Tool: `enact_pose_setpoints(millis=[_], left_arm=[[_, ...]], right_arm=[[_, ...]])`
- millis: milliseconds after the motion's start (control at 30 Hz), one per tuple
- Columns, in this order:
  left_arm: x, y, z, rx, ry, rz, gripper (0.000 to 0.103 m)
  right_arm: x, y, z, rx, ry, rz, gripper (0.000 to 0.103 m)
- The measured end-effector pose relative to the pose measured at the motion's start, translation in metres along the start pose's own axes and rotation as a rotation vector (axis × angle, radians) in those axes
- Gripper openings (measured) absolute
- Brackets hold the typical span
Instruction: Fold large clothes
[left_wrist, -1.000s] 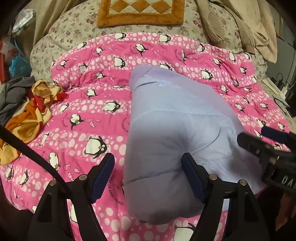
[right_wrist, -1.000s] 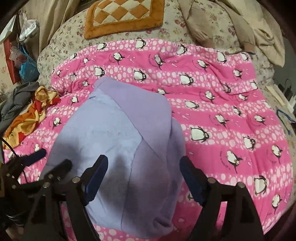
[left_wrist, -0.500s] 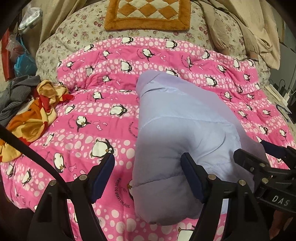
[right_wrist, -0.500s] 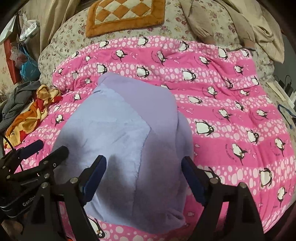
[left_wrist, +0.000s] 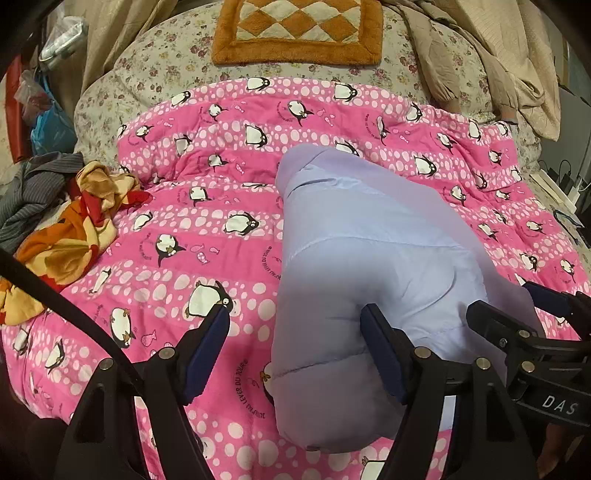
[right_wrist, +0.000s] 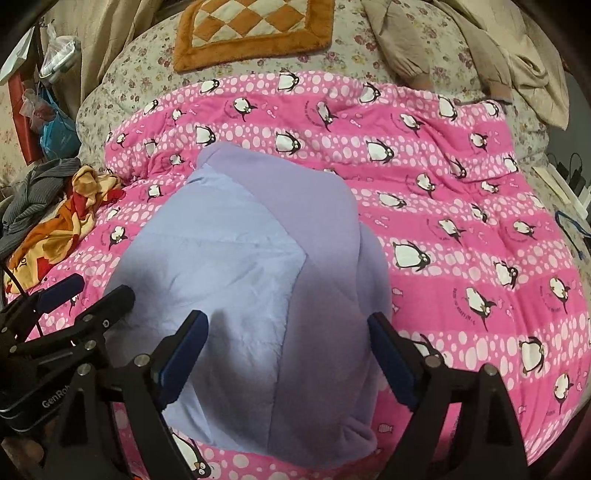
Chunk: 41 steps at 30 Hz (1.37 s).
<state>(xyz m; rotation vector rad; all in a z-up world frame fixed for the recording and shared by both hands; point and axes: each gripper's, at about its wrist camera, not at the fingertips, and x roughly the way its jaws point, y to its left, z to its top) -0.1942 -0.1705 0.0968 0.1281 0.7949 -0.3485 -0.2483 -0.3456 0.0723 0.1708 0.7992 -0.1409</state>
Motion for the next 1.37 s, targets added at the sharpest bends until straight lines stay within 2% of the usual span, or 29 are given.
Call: enact_pose_setpoints(millis=[1000, 1367], left_arm=[[0.0008, 0.0006, -0.0001, -0.003, 0.002, -0.004, 0.045], [0.0056, 0.0052, 0.0006, -0.026, 0.009, -0.057, 0.045]], right_arm=[[0.0053, 0.0023, 0.0008, -0.018, 0.009, -0.010, 0.095], [0.0070, 0.0017, -0.0006, -0.018, 0.011, -0.008, 0.096]])
